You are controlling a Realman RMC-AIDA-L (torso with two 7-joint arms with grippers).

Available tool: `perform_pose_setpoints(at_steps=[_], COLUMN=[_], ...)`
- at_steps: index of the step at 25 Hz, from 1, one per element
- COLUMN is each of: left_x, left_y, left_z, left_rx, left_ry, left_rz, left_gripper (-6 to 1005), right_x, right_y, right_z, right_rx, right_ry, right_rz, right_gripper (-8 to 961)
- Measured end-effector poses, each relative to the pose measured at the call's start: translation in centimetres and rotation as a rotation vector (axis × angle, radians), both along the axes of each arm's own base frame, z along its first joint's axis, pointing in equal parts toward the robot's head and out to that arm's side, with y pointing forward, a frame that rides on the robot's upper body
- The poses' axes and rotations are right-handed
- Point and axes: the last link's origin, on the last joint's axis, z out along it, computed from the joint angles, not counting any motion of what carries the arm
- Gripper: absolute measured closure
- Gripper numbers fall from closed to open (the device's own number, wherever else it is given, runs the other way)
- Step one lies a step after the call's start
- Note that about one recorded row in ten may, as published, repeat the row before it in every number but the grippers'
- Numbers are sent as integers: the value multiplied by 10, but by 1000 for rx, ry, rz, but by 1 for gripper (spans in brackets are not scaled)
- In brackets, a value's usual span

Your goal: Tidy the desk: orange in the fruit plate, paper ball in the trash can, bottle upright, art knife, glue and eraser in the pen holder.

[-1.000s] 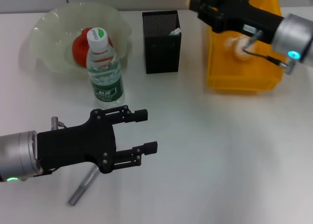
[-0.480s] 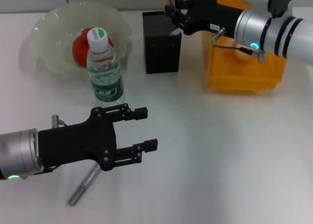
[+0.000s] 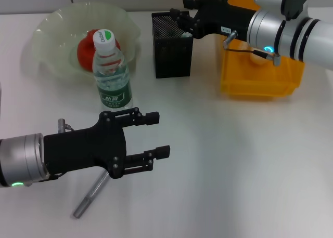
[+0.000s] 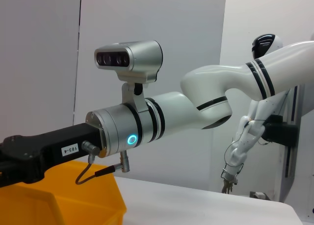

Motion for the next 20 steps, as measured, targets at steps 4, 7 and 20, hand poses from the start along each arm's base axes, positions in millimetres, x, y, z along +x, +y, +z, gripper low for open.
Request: perform_pose_setpoints(at_steps=[4, 7, 20], left_x=[0, 0, -1], left_y=[0, 0, 0], left_z=[0, 0, 1], left_rx=[1, 1, 3], left_ry=[0, -1, -3], left_rz=[0, 1, 4], left_gripper=[316, 316, 317], right_x=[1, 2, 37], right_y=[0, -3, -77], right_z=[0, 1, 36], right_rx=[3, 1, -93], right_ry=[-5, 10, 347], right_rz=[5, 6, 76], right_gripper=[538, 530, 492])
